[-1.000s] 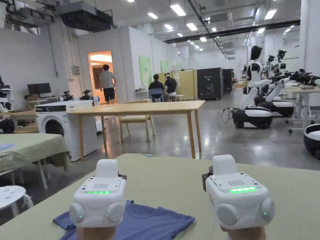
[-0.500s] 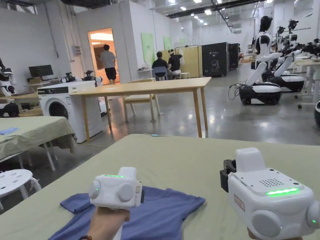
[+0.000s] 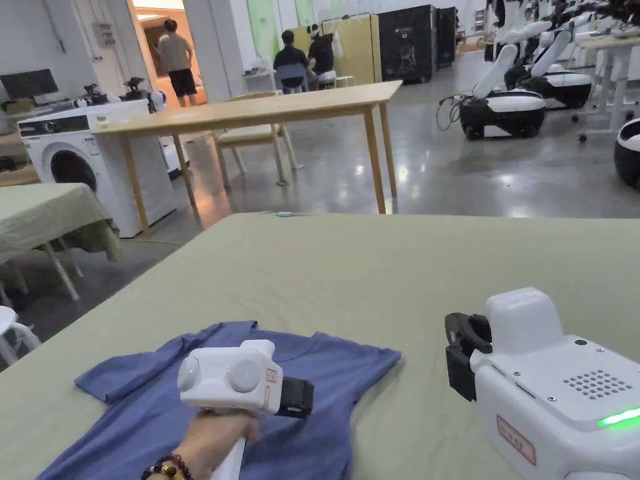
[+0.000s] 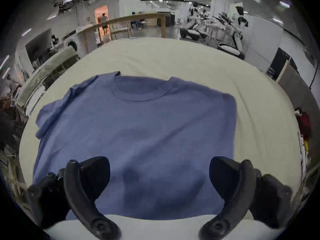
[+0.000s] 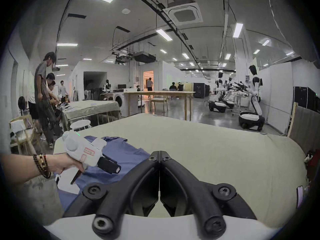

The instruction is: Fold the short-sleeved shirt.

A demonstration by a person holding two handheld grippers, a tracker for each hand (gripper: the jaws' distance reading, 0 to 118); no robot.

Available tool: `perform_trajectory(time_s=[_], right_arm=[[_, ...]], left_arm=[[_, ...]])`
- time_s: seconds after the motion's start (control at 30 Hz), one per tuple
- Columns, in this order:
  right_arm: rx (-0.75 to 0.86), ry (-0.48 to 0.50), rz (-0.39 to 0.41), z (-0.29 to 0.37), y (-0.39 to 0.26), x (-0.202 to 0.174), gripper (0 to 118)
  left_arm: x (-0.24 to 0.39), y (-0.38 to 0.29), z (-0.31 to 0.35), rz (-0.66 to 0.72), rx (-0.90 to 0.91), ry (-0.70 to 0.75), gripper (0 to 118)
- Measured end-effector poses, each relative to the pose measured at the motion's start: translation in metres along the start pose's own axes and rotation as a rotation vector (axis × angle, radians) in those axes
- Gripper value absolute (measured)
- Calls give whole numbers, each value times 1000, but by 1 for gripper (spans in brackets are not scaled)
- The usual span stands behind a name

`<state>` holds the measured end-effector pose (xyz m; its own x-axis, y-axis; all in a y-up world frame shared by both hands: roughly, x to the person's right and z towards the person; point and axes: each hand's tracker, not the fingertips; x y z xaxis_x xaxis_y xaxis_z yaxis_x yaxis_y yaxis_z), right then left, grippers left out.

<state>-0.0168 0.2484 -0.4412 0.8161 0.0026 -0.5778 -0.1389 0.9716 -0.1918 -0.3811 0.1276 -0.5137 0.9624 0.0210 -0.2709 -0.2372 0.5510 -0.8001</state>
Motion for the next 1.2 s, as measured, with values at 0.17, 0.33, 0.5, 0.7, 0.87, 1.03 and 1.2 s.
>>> perform_trajectory(time_s=[0.17,0.33,0.5,0.7,0.87,1.03,1.2], right_arm=[[-23,29,-2,-4,-9,-5,1],[-43,24,24,-8,-15,-4,1],[-48,21,15,-9,-17,-3,1],[-55,27,11,-6,-20,-3,1],[-53,19,14,1,-20,7,1],[-18,-1,-43,22,-11,28,1],[45,-56,-46,72,3,55,1]], left_arm=[[0,-16,-39,-36,-69,28,116],[9,-14,-39,21,-13,59,106],[10,2,-30,7,52,92,13],[-3,-1,-35,11,66,104,5],[-15,1,-8,62,209,-68,5],[16,22,42,33,337,-200,5],[123,47,102,-162,448,-456,5]])
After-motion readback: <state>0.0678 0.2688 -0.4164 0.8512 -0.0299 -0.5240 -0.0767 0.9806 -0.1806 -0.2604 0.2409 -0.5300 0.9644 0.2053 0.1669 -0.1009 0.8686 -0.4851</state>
